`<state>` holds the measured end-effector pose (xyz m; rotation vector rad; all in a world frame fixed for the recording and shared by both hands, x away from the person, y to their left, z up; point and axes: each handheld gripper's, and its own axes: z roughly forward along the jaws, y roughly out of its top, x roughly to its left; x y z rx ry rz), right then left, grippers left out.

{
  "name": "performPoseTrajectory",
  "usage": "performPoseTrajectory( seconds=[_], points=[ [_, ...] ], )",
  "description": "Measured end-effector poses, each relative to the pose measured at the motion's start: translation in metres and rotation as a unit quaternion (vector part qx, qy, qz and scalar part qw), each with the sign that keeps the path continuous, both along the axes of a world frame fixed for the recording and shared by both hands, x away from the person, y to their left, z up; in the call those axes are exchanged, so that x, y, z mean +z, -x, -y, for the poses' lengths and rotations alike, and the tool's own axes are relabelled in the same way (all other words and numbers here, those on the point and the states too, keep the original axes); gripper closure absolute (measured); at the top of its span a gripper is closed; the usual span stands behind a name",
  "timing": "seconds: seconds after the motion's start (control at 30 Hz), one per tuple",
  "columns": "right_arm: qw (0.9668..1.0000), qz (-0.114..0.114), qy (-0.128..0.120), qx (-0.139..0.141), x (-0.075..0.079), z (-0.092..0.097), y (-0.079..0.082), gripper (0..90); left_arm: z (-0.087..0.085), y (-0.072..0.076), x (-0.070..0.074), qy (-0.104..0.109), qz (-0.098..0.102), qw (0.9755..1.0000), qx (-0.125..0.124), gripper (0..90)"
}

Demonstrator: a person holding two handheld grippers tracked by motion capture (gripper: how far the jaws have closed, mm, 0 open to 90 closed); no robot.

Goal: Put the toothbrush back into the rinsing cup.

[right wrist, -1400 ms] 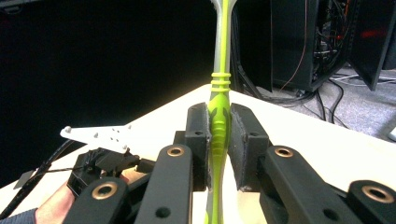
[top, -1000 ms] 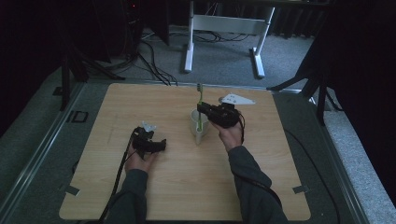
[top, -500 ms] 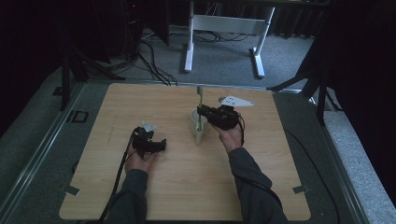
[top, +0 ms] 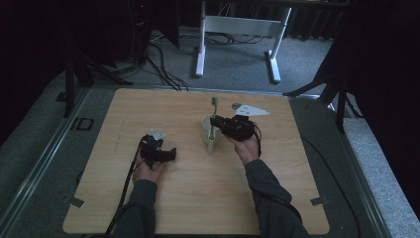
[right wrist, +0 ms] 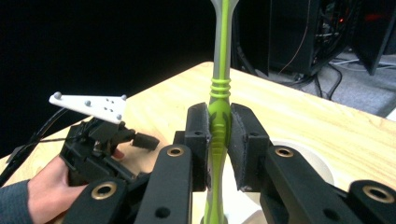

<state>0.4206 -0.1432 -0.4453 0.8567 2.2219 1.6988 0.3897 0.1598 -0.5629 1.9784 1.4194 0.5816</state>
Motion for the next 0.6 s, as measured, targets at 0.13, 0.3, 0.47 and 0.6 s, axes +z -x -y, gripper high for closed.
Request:
performPoseTrajectory(
  seconds=[0.13,0.3,0.47,0.6],
  points=[
    [0.9992,-0.021,0.026,0.024,-0.004,0.002,0.001,59.6,0.0,0.0,0.0,0.001,0.0,1.0,0.0,14.4],
    [0.9984,-0.022,0.052,0.009,-0.011,0.008,0.005,39.2,0.0,0.0,0.0,0.0,-0.001,1.0,0.0,14.4],
    [0.9979,-0.023,0.06,0.011,-0.012,0.012,0.007,35.7,0.0,0.0,0.0,0.001,0.0,1.0,0.0,14.4],
    [0.9974,-0.022,0.068,0.011,-0.012,0.014,0.009,34.5,0.0,0.0,0.0,0.001,0.0,1.0,0.0,14.4]
  ],
)
